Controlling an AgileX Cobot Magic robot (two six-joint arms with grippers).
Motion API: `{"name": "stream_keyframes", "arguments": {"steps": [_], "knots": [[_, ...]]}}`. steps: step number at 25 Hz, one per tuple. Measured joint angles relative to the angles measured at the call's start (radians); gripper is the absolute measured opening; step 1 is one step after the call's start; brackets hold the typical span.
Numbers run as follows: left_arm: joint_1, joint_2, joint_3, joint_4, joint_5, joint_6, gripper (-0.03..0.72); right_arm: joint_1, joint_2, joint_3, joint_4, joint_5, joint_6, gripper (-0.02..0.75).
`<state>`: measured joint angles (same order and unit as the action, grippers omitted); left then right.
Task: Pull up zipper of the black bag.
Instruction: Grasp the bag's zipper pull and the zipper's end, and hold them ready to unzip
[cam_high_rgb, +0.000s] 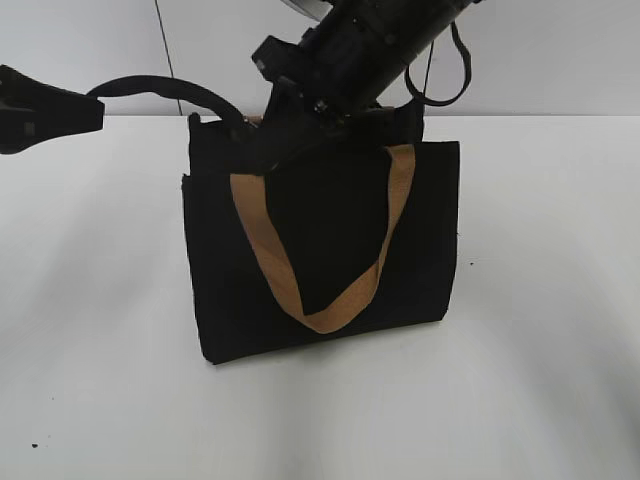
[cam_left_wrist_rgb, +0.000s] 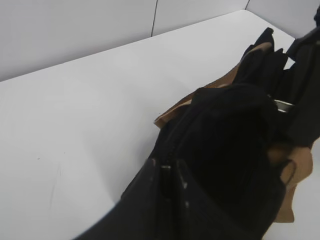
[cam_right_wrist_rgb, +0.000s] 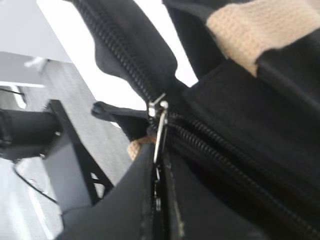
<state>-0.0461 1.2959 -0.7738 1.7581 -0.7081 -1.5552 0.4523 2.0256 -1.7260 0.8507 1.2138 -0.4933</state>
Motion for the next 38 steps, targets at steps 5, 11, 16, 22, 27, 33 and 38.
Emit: {"name": "stream_keyframes", "arguments": {"steps": [5, 11, 16, 22, 27, 33, 38], "knots": [[0.002, 0.0, 0.0, -0.001, 0.02, -0.001, 0.032, 0.0, 0.015, 0.001, 0.082, -0.011, 0.0, -0.004], [0.003, 0.0, 0.0, -0.001, 0.033, -0.003, 0.032, 0.0, 0.014, 0.001, 0.055, -0.005, -0.001, -0.006], [0.002, 0.0, 0.0, -0.003, 0.061, -0.003, 0.032, 0.002, -0.009, 0.001, -0.036, 0.007, 0.0, -0.007], [-0.005, 0.0, 0.0, -0.003, 0.043, -0.003, 0.032, 0.009, -0.043, -0.002, -0.157, -0.002, -0.004, -0.007], [-0.005, 0.0, 0.0, -0.003, 0.048, -0.003, 0.032, 0.074, -0.046, -0.008, -0.301, -0.006, -0.054, -0.007], [-0.004, 0.0, 0.0, -0.003, 0.047, -0.003, 0.032, 0.186, -0.063, -0.011, -0.557, -0.037, -0.108, -0.007], [-0.004, 0.0, 0.0, -0.003, 0.036, -0.004, 0.032, 0.218, -0.077, -0.011, -0.699, -0.083, -0.112, -0.008]]}}
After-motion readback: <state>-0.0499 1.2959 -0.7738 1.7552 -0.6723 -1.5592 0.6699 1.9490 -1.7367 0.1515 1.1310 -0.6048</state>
